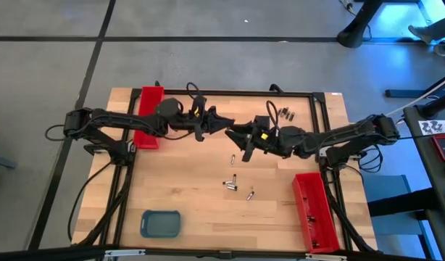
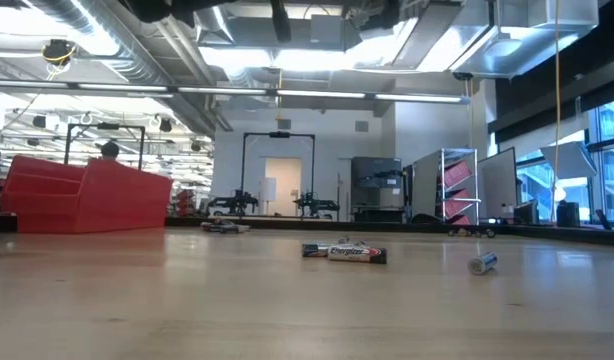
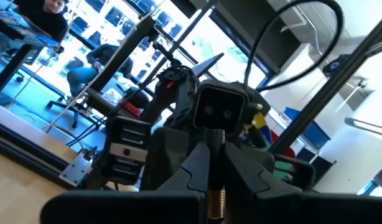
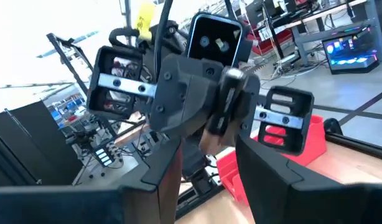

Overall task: Sort batteries
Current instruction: Put the small black battery into the bottom red bin

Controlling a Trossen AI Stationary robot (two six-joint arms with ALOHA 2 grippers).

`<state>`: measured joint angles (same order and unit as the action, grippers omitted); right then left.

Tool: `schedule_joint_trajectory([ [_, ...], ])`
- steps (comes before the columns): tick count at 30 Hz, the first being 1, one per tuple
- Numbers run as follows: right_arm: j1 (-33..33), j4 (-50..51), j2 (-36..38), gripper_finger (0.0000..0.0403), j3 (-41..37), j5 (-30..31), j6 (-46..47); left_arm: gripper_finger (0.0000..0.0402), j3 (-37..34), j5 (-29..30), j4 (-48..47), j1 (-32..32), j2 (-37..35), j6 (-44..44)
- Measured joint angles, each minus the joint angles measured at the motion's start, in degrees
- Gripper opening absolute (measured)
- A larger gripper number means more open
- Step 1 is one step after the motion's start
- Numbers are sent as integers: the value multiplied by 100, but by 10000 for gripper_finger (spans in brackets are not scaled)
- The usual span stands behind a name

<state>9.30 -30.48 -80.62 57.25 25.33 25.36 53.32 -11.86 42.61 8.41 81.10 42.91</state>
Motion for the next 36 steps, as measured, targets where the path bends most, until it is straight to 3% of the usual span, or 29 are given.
schedule_joint_trajectory([
  [6, -99, -11, 0, 134, 0, -48, 2, 15, 0, 17, -2, -64, 0, -111],
  [13, -105, 2, 33, 24, 4, -81, 4, 29, 0, 36, -16, -60, 0, -163],
  [19, -107, 451, 272, 23, 31, -26, -26, 84, 4, 59, -38, -57, -2, -424],
  [23, -103, 1737, 592, 16, 315, -18, 38, 138, 4, 55, -170, -11, -2, -537],
  [28, 142, 4182, 977, 16, 802, -128, 431, 182, 2, 42, -474, 33, 0, -558],
  [33, 951, 6958, 1211, 16, 1290, -1092, 1066, 190, 0, 44, -751, 36, 0, -581],
  [36, 1693, 8008, 1252, 16, 1256, -1860, 1649, 184, 0, 46, -886, 33, 0, -609],
])
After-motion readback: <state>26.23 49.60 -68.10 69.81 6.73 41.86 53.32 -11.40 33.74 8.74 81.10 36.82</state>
